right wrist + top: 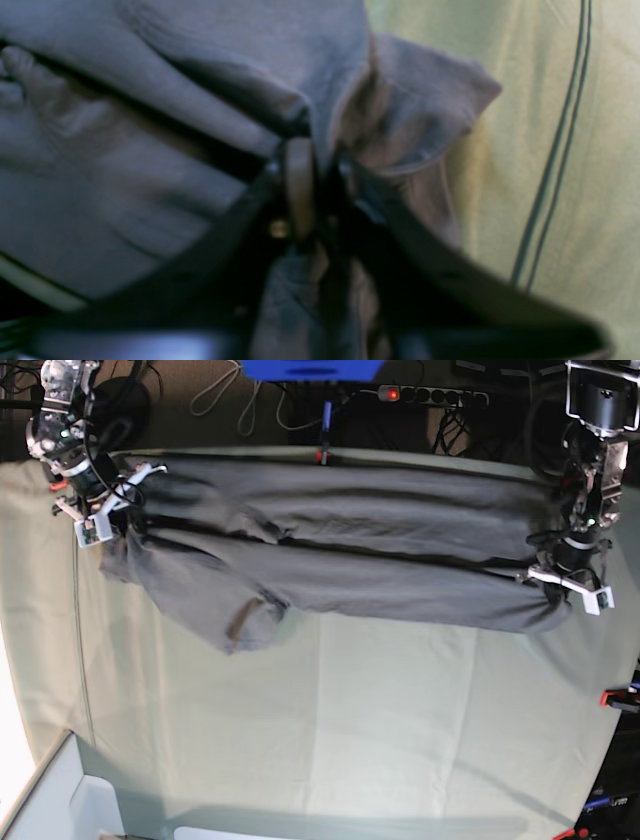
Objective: Layout the t-shirt on the table in an organized manner, then fold the t-shirt properly
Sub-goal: 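Lay the folded shirt down and open the right gripper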
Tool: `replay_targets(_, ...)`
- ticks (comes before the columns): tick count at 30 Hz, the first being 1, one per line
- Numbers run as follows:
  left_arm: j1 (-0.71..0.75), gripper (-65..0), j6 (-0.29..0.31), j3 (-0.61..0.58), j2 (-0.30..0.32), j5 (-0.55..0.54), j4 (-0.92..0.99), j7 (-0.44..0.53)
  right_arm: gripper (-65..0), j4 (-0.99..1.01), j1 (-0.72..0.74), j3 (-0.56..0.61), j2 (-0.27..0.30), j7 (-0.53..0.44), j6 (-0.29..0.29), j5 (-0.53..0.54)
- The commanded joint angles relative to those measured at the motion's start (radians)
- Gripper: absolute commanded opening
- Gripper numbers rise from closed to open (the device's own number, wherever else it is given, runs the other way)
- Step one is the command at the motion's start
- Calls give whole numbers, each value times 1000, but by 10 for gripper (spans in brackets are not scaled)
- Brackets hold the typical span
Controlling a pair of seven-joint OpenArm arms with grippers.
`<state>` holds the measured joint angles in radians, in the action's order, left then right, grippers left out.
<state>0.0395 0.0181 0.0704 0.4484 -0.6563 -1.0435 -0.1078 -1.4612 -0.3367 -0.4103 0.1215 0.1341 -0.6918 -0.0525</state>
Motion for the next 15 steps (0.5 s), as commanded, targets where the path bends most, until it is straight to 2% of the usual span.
replay_targets(1,-2,-649,0,7,14,-1,-14,23,-464,-16,-5,-8,16,-24,-6,12)
replay_targets(3,-2,-647,0,7,14,-3,-14,23,-386,-20,-14,-9,17,-24,-6,12)
replay_targets(6,-2,-645,1,6,14,0,-14,21,-321,-46,-14,-77,11,-24,-6,18)
replay_targets(9,17,-645,1,6,17,0,-17,21,-310,-98,-15,-172,-38,-29,-6,19)
replay_targets(12,32,-643,1,6,19,-3,-22,21,-310,-138,-6,-229,-55,-24,-6,19)
replay_targets(14,33,-614,1,6,20,-3,-22,21,-310,-149,-3,-220,-52,-24,-6,19)
replay_targets(15,35,-580,1,6,20,-3,-22,21,-310,-155,9,-206,-50,-24,-6,16)
